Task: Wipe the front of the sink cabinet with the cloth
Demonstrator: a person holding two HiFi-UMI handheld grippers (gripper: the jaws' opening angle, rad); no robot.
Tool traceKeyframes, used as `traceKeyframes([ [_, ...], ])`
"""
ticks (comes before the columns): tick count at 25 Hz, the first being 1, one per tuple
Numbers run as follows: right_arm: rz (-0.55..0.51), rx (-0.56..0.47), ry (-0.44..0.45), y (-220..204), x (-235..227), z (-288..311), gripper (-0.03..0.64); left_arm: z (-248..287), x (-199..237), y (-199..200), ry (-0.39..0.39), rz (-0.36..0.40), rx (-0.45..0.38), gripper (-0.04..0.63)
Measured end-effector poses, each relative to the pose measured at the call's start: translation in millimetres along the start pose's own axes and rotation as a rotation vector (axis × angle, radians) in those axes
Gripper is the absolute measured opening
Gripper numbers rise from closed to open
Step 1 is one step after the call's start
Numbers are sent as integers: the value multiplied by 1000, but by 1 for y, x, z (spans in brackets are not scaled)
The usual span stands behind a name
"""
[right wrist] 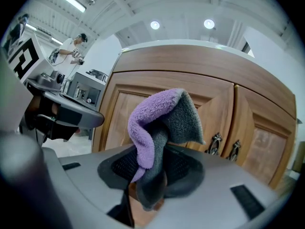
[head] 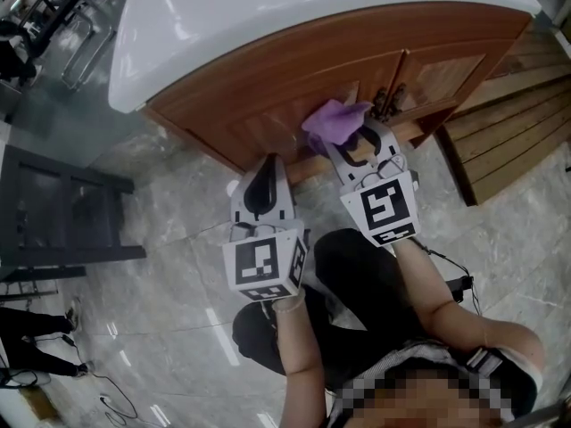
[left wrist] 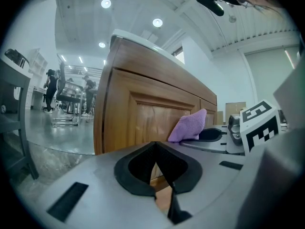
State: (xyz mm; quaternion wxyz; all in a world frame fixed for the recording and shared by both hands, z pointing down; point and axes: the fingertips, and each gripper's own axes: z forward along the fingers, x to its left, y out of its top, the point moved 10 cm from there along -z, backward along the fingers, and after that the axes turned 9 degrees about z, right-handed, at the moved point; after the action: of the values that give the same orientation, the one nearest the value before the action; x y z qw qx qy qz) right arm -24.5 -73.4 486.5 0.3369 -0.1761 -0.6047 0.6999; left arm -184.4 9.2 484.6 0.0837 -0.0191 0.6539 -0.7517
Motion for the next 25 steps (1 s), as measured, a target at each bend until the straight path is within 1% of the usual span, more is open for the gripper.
traceKeyframes([
  [5, -7, 10, -28, 0, -3, -3, 184, -1, 1, 0, -4, -3, -3, 6],
  [15, -25, 27, -106, -5, -23, -12, 184, 2, -3, -1, -8, -1, -4, 6],
  [25, -38, 24, -120, -7, -28, -15, 184, 2, -1, -2, -3, 0, 8, 6],
])
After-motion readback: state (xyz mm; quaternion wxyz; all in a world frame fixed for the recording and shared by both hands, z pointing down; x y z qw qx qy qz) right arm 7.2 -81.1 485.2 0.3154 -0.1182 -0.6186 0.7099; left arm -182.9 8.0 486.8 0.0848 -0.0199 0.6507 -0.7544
